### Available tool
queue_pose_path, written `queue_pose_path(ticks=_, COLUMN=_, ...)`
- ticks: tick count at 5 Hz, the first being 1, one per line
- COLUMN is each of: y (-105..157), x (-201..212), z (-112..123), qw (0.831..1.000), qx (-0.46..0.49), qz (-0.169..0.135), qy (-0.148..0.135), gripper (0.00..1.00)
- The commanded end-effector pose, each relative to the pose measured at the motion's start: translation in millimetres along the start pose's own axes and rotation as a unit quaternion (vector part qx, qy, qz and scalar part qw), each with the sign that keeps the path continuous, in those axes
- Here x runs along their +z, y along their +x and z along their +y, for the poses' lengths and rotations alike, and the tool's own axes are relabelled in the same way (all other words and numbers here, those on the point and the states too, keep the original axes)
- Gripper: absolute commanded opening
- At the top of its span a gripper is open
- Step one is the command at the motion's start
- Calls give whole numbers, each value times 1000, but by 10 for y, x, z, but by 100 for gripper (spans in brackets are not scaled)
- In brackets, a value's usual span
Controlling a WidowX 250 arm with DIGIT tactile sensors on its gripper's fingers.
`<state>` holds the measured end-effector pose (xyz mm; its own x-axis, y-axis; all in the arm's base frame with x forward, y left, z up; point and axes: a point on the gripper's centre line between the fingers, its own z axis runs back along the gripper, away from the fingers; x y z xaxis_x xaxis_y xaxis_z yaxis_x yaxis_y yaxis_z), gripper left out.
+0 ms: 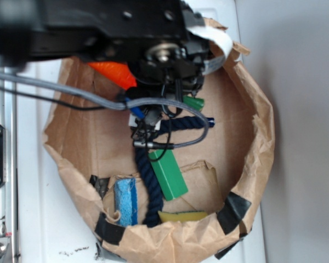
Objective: Grab the carrot.
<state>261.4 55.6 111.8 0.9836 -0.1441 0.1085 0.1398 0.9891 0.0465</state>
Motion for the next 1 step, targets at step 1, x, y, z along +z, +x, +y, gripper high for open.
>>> queue_pose_path(ticks=1, y=77, x=434, z=-264, qw=998, qx=-30, qz=-48, qy=12, gripper=0)
